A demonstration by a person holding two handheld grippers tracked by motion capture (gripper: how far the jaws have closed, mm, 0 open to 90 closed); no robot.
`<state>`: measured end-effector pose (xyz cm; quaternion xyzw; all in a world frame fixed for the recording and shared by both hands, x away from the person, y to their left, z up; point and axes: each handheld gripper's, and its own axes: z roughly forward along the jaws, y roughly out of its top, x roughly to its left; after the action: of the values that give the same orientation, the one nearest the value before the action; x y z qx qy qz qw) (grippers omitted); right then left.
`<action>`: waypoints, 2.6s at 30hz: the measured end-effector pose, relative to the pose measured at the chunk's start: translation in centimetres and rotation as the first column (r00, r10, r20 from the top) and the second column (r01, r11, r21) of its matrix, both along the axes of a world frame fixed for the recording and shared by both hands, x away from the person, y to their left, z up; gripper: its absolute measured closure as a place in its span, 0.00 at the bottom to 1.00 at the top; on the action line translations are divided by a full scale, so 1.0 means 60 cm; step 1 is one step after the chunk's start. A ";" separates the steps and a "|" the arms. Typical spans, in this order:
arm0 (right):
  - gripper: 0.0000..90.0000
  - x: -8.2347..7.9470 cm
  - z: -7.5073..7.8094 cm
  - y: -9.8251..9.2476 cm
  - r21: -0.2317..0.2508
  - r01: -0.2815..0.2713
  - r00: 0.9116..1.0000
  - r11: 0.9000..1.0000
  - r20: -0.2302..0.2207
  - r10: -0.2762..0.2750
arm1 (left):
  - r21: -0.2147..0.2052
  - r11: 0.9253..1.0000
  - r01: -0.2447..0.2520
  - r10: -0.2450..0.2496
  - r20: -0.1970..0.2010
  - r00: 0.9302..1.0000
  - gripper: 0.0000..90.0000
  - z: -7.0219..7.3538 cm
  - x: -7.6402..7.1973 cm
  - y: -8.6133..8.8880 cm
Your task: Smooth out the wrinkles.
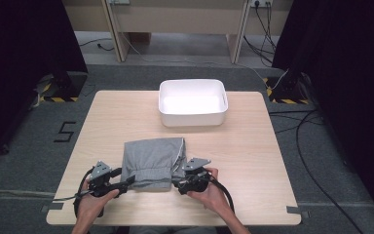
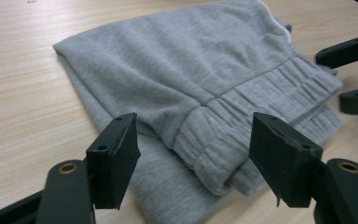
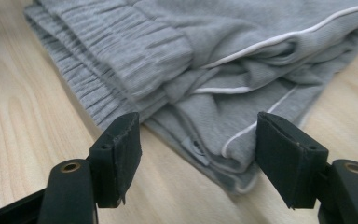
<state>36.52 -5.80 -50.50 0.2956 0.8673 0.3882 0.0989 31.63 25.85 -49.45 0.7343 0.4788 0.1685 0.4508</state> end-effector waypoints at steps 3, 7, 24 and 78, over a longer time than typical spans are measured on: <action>0.36 -0.001 -0.005 0.009 -0.013 -0.005 1.000 1.000 0.002 0.005 | 0.028 0.999 0.036 -0.036 -0.005 0.999 0.36 -0.005 -0.004 -0.015; 0.36 0.005 -0.013 0.018 -0.029 0.000 1.000 1.000 0.001 0.000 | 0.080 0.996 0.034 -0.032 -0.028 0.999 0.38 -0.022 0.004 -0.026; 0.38 0.056 -0.011 0.075 -0.060 -0.001 1.000 0.998 0.011 0.002 | 0.139 0.988 -0.061 0.066 -0.032 0.997 0.41 -0.030 0.053 0.011; 0.37 0.126 0.091 -0.010 0.057 0.130 0.989 0.990 0.069 -0.134 | 0.073 0.997 0.014 -0.012 -0.022 1.000 0.33 -0.017 0.006 -0.051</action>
<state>44.06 -6.41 -45.06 0.3405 0.8311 0.4140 0.1480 31.98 22.82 -50.49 0.7551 0.4724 0.1748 0.4196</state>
